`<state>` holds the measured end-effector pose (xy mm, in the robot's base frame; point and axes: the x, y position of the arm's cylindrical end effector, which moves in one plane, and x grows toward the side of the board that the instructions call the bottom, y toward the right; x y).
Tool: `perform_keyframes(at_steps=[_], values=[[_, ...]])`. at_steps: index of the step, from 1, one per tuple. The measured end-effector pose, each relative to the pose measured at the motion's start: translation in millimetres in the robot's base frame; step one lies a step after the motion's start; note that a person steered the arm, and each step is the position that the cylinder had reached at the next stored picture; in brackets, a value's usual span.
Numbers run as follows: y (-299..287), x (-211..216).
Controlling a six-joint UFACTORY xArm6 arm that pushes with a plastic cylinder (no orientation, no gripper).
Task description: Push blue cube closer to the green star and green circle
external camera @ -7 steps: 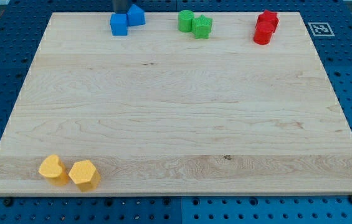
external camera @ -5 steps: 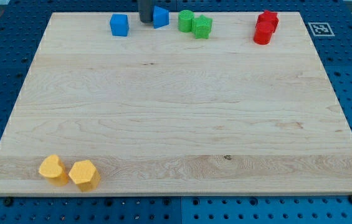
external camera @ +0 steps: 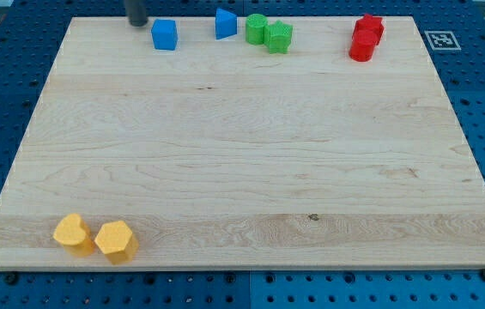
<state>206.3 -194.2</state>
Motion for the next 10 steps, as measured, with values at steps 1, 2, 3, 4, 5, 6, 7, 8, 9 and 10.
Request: perform_keyframes(at_steps=[1, 2, 3, 4, 5, 6, 7, 8, 9, 10], values=[[12, 11], [50, 20], [73, 36], [74, 51], [76, 66], [112, 70], [138, 81], [177, 83], [183, 107], [201, 121]])
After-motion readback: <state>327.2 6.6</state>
